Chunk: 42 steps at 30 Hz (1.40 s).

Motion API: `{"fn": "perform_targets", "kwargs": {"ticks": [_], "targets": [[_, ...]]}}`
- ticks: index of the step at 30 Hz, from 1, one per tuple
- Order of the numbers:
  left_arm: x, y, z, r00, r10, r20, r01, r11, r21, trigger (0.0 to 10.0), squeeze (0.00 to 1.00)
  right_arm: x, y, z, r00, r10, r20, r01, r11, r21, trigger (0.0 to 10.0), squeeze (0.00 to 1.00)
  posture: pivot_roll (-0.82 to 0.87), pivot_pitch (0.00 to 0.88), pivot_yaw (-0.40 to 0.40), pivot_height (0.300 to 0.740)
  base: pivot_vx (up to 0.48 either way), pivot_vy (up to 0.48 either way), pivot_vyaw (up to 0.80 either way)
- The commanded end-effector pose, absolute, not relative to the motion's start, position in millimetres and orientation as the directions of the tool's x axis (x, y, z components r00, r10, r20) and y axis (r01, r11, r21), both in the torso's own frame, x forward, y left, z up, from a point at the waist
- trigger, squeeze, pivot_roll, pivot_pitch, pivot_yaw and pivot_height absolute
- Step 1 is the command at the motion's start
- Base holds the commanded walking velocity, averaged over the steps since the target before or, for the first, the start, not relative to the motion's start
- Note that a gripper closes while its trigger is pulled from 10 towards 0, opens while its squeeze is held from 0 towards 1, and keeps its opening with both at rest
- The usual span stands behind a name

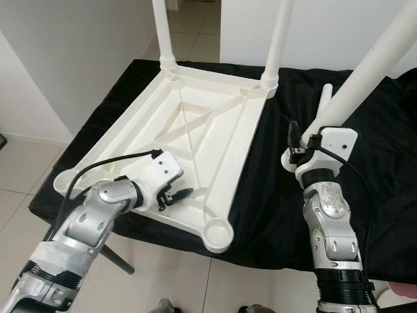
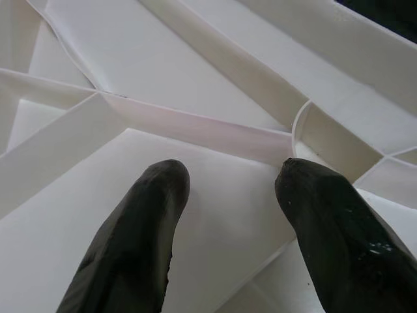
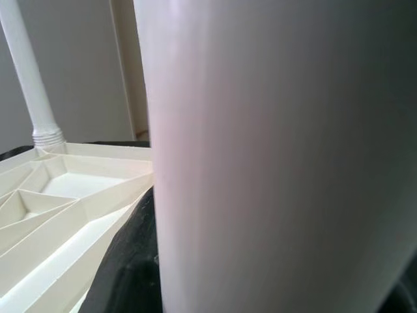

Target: Building children table

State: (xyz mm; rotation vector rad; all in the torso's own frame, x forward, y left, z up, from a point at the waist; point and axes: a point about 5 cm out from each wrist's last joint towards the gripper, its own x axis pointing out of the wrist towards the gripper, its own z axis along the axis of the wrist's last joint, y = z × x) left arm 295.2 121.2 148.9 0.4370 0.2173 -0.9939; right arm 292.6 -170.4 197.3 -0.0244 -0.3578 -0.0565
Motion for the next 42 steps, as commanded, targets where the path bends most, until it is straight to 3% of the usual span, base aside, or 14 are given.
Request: {"fn": "perform_targets", "kwargs": {"ticks": [1, 7, 13, 14, 16, 20, 21, 23, 24, 31, 33, 42], "targets": [[297.3, 128.7, 150.5, 0.545, -0.759, -0.357, 0.839, 0.494, 0.229, 10.0, 0.0, 293.1, -166.7, 199.6, 0.931, -0.04, 0.363, 0.048, 0.999, -0.013, 10.0, 0.0, -0.02, 0.058, 0.077, 0.74, 0.0, 0.0, 0.0], [302.8, 154.6, 166.7, 0.553, -0.77, -0.317, 0.833, 0.51, 0.215, 10.0, 0.0, 293.1, -166.6, 198.8, 0.932, -0.034, 0.36, 0.043, 0.999, -0.016, 10.0, 0.0, -0.01, 0.058, 0.076, 0.74, 0.0, 0.0, 0.0], [286.8, 166.1, 168.0, 0.419, -0.831, -0.366, 0.908, 0.379, 0.18, 10.0, 0.0, 293.0, -166.5, 198.3, 0.933, -0.029, 0.358, 0.039, 0.999, -0.02, 10.0, 0.0, -0.01, 0.062, 0.077, 0.74, 0.0, 0.0, 0.0], [280.1, 167.6, 164.6, 0.367, -0.842, -0.396, 0.93, 0.333, 0.154, 10.0, 1.0, 292.7, -166.4, 197.9, 0.934, -0.03, 0.356, 0.04, 0.999, -0.02, 10.0, 0.0, -0.01, 0.064, 0.077, 0.74, 0.0, 0.0, 0.0], [275.5, 169.9, 159.1, 0.327, -0.84, -0.432, 0.944, 0.305, 0.122, 10.0, 1.0, 292.5, -166.3, 197.6, 0.934, -0.031, 0.356, 0.041, 0.999, -0.019, 10.0, 0.0, -0.01, 0.066, 0.078, 0.74, 0.0, 0.0, 0.0], [272.9, 171.8, 145.2, 0.322, -0.801, -0.505, 0.946, 0.289, 0.146, 10.0, 1.0, 291.8, -165.8, 197.3, 0.934, -0.031, 0.356, 0.043, 0.999, -0.024, 10.0, 0.0, -0.01, 0.067, 0.077, 0.74, 0.0, 0.0, 0.0], [271.0, 170.8, 143.6, 0.305, -0.803, -0.512, 0.952, 0.271, 0.143, 10.0, 0.44, 291.8, -166.0, 197.3, 0.934, -0.033, 0.357, 0.044, 0.999, -0.024, 10.0, 0.0, -0.01, 0.067, 0.077, 0.74, 0.0, 0.0, 0.0], [269.5, 170.3, 143.2, 0.29, -0.806, -0.515, 0.957, 0.258, 0.135, 10.0, 0.44, 291.9, -166.1, 197.6, 0.933, -0.034, 0.357, 0.046, 0.999, -0.024, 10.0, 0.0, -0.01, 0.072, 0.08, 0.74, 0.0, 0.0, 0.0], [269.4, 169.6, 141.7, 0.287, -0.801, -0.525, 0.958, 0.253, 0.137, 10.0, 0.0, 291.9, -166.6, 197.8, 0.933, -0.036, 0.358, 0.048, 0.999, -0.024, 10.0, 0.0, -0.01, 0.071, 0.08, 0.74, 0.0, 0.0, 0.0], [270.8, 166.1, 136.8, 0.293, -0.785, -0.545, 0.956, 0.244, 0.163, 10.0, 0.0, 292.0, -166.8, 198.5, 0.932, -0.04, 0.36, 0.051, 0.999, -0.02, 10.0, 0.0, -0.01, 0.072, 0.08, 0.74, 0.0, 0.0, 0.0], [283.1, 161.0, 132.3, 0.363, -0.746, -0.559, 0.932, 0.28, 0.232, 10.0, 0.0, 293.0, -165.8, 199.0, 0.931, -0.04, 0.362, 0.049, 0.999, -0.018, 10.0, 0.0, -0.01, 0.074, 0.081, 0.74, 0.0, 0.0, 0.0], [295.4, 150.9, 126.3, 0.399, -0.719, -0.569, 0.916, 0.29, 0.276, 10.0, 0.0, 293.0, -163.6, 199.3, 0.931, -0.041, 0.363, 0.049, 0.999, -0.012, 10.0, 0.0, -0.02, 0.08, 0.09, 0.74, 0.0, 0.0, 0.0]]}}
